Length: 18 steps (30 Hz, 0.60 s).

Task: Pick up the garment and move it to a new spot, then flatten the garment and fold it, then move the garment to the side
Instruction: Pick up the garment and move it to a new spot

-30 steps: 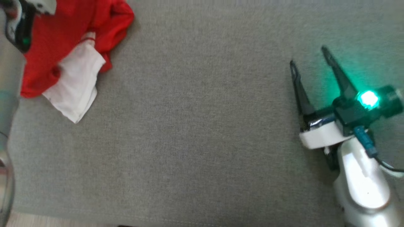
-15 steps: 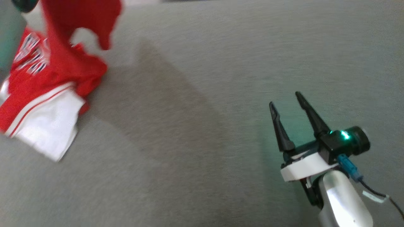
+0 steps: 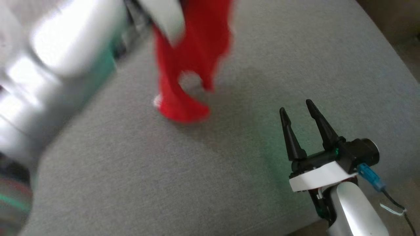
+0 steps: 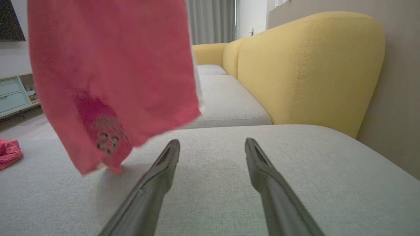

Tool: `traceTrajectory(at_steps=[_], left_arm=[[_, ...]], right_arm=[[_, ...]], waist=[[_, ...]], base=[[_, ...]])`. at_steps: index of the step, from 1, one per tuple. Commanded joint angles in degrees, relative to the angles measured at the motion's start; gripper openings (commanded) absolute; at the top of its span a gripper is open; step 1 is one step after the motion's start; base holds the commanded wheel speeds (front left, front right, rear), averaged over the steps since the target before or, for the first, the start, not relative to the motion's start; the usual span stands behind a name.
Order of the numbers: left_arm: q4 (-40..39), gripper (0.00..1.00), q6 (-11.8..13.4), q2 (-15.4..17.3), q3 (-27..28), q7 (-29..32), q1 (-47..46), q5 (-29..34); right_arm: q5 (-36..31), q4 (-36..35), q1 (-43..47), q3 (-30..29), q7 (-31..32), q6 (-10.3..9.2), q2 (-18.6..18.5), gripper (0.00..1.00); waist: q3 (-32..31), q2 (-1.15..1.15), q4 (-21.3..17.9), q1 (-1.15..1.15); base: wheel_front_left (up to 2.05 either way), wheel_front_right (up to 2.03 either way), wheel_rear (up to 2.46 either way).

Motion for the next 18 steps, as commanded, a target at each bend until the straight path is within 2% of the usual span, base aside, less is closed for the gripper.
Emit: traceTrajectory(at_steps=[1,5,11,12,13,14,18], left_arm=[[-1.96,0.0,0.11,2.9,-1.16,-1.93,3.1,0.19],[-5.07,0.0,0.16,3.23,-5.58,-5.48,15.47,5.43],[-2.75,0.0,0.47,-0.92,-6.48,-6.9,36.13,12.59],[-1.89,0.27,0.62,-1.61,-6.5,-7.0,38.18,13.46],[-1.15,0.68,1.12,-2.36,-6.5,-7.08,39.73,14.15],[-1.0,1.0,1.95,-3.08,-6.01,-7.13,40.98,14.55],[-4.4,1.0,4.84,-4.36,-0.1,-7.18,46.42,15.51]], right_arm=[[0.26,-2.32,-1.09,1.24,-0.14,-0.04,0.47,1.0],[0.08,-3.05,-0.86,0.06,-0.14,-0.04,0.47,1.0],[-2.23,-2.67,-1.19,-1.45,-0.14,-0.04,0.47,1.0],[-2.56,-2.56,-1.23,-1.59,-0.14,-0.04,0.47,1.0],[-2.95,-2.39,-1.18,-1.8,-0.14,-0.04,0.48,1.0],[-3.25,-2.14,-1.05,-1.88,-0.14,-0.04,0.48,1.0],[-4.22,-1.22,0.52,-2.77,-0.14,-0.04,0.48,1.0]], waist=[[1.45,0.0,-0.37,0.01],[2.83,0.0,2.32,0.01],[3.29,0.0,7.56,0.01],[3.16,0.0,8.46,0.01],[2.87,0.0,9.5,0.01],[2.45,0.0,10.41,0.01],[-0.37,0.0,13.64,0.01]], base=[[0.0,0.0,0.0],[0.0,0.0,0.0],[0.0,0.0,0.0],[0.0,0.0,0.0],[0.0,0.0,0.0],[0.0,0.0,0.0],[0.0,0.0,0.0]])
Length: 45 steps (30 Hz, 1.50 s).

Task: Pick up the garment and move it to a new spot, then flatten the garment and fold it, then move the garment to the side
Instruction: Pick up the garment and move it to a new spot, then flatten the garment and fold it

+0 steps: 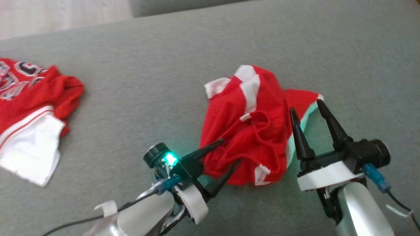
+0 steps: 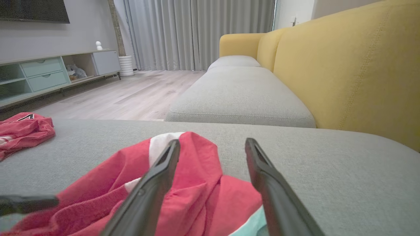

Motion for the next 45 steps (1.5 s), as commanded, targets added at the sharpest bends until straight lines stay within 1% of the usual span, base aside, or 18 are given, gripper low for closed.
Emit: traceTrajectory(at_steps=[1,5,6,10,12,15,19,23,28,33,40,45], left_arm=[[-2.68,1.0,0.88,0.5,4.06,-0.68,1.05,0.53],[-8.71,1.0,3.66,1.02,12.57,-0.69,8.39,1.5],[-8.71,1.0,3.66,1.02,12.57,-0.69,8.39,1.5],[-15.6,1.0,6.29,0.79,23.27,-0.69,17.72,2.7],[-18.35,1.0,7.1,0.13,28.68,-0.69,22.35,3.48],[-22.43,1.0,8.37,-1.47,36.74,-0.69,28.25,6.59],[-27.29,1.0,9.06,-4.74,46.23,-0.69,35.01,11.62],[-29.69,1.0,7.7,-7.65,52.19,-0.69,40.3,15.71],[-29.67,1.0,4.88,-9.88,56.16,-0.7,42.97,18.83],[-29.91,1.0,3.79,-11.15,58.49,-0.7,43.4,20.37],[-29.7,1.0,3.33,-11.63,59.97,-0.7,43.67,20.94],[-29.72,1.0,3.94,-11.67,59.31,-0.7,43.66,20.17]], right_arm=[[-0.53,-1.25,0.72,0.73,-0.14,-0.04,0.27,1.0],[-0.93,-0.97,3.22,-0.44,-0.14,-0.04,0.27,1.0],[-0.93,-0.97,3.22,-0.44,-0.14,-0.04,0.27,1.0],[-0.9,-1.07,6.28,-1.47,-0.14,-0.04,0.27,1.0],[-0.95,-1.22,8.05,-2.04,-0.14,-0.04,0.27,1.0],[-1.02,-1.73,10.82,-3.24,-0.14,-0.04,0.27,1.0],[-0.71,-2.76,13.84,-4.32,-0.14,-0.04,0.27,1.0],[-0.16,-3.93,15.94,-4.68,-0.14,-0.04,0.27,1.0],[0.19,-4.99,16.85,-4.72,-0.14,-0.04,0.27,1.0],[0.39,-5.34,16.98,-4.8,-0.14,-0.04,0.27,1.0],[0.21,-5.53,17.42,-5.19,-0.14,-0.04,0.27,1.0],[0.35,-5.48,17.28,-5.22,-0.14,-0.04,0.27,1.0]], waist=[[-3.07,0.0,2.81,-0.01],[-5.94,0.0,4.4,-0.01],[-5.94,0.0,4.4,-0.01],[-8.55,0.0,5.48,-0.01],[-9.59,0.0,6.1,-0.01],[-10.81,0.0,7.19,-0.01],[-11.73,0.0,8.21,-0.01],[-12.62,0.0,8.69,-0.01],[-13.29,0.0,8.74,-0.01],[-13.5,0.0,8.66,-0.01],[-13.79,0.0,8.92,-0.01],[-13.87,0.0,9.02,-0.01]], base=[[0.0,0.0,0.0],[0.0,0.0,0.0],[0.0,0.0,0.0],[0.0,0.0,0.0],[0.0,0.0,0.0],[0.0,0.0,0.0],[0.0,0.0,0.0],[0.0,0.0,0.0],[0.0,0.0,0.0],[0.0,0.0,0.0],[0.0,0.0,0.0],[0.0,0.0,0.0]])
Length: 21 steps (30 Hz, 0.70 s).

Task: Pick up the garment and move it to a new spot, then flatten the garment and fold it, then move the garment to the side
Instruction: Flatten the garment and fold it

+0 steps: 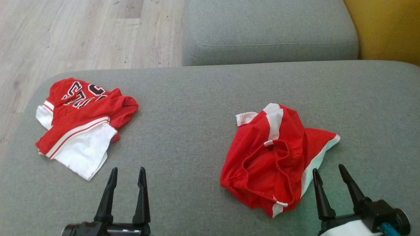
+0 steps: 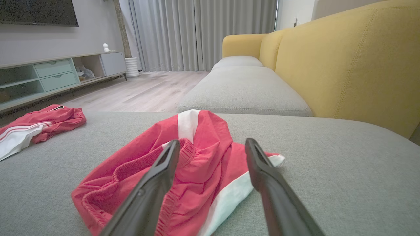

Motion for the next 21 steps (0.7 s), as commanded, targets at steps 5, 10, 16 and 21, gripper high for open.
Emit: traceTrajectory(at_steps=[5,10,16,21], left_arm=[[-1.54,1.0,-0.2,-0.49,1.0,-0.54,-1.56,0.29],[-0.61,1.0,-1.52,-0.49,-0.29,-0.54,-1.92,2.07],[2.54,1.0,-4.35,-0.47,-4.29,-0.54,-4.13,6.86],[10.09,1.0,-6.42,-0.08,-10.67,-0.54,-9.83,11.19]], right_arm=[[0.59,-1.79,-1.94,1.58,-0.15,-0.04,-0.31,1.0],[0.43,-2.05,-2.36,2.04,-0.15,-0.04,-0.31,1.0],[-0.04,-2.39,-2.93,2.9,-0.15,-0.04,-0.31,1.0],[-0.56,-2.7,-4.39,4.69,-0.15,-0.04,-0.31,1.0]], waist=[[0.09,0.0,-0.49,0.0],[0.73,0.0,-2.94,0.0],[2.36,0.0,-7.51,0.0],[5.46,0.0,-12.79,0.0]], base=[[0.0,0.0,0.0],[0.0,0.0,0.0],[0.0,0.0,0.0],[0.0,0.0,0.0]])
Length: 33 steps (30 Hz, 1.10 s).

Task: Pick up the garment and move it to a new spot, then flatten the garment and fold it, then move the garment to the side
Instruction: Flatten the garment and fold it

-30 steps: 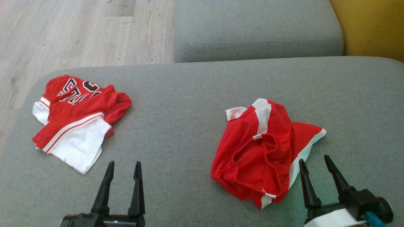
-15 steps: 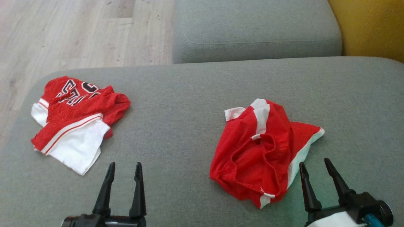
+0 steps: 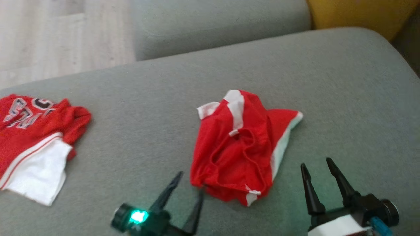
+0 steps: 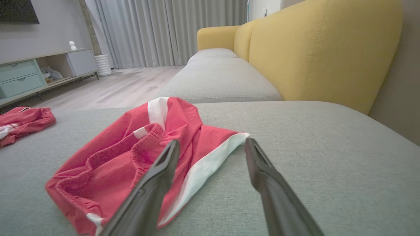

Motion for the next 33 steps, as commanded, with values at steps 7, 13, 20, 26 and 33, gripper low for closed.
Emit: traceTrajectory(at_steps=[7,13,20,26,33], left_arm=[[7.73,1.0,-1.48,0.3,-8.38,-0.55,-12.05,4.61],[14.02,1.0,-1.78,2.08,-14.32,0.46,-16.68,5.68],[16.57,1.0,-1.83,4.4,-18.79,1.9,-19.68,4.46],[16.46,0.0,-1.84,5.63,-21.8,2.02,-21.09,2.42],[14.81,0.0,-1.84,6.69,-25.05,3.22,-23.41,-1.69]], right_arm=[[0.18,-2.24,-4.56,3.27,-0.22,-0.04,-0.32,1.0],[1.04,-2.26,-4.9,3.59,-0.22,-0.04,-0.32,1.0],[2.11,-2.27,-4.89,4.01,-0.22,-0.04,-0.32,1.0],[2.71,-2.22,-4.56,3.77,-0.22,-0.04,-0.32,1.0],[3.13,-2.02,-4.24,4.14,-0.22,-0.04,-0.32,1.0]], waist=[[5.49,0.0,-7.99,0.0],[6.6,0.0,-11.29,0.0],[7.3,0.0,-13.77,0.0],[7.27,0.0,-14.92,0.0],[5.99,0.0,-15.67,0.0]], base=[[0.0,0.0,0.0],[0.0,0.0,0.0],[0.0,0.0,0.0],[0.0,0.0,0.0],[0.0,0.0,0.0]])
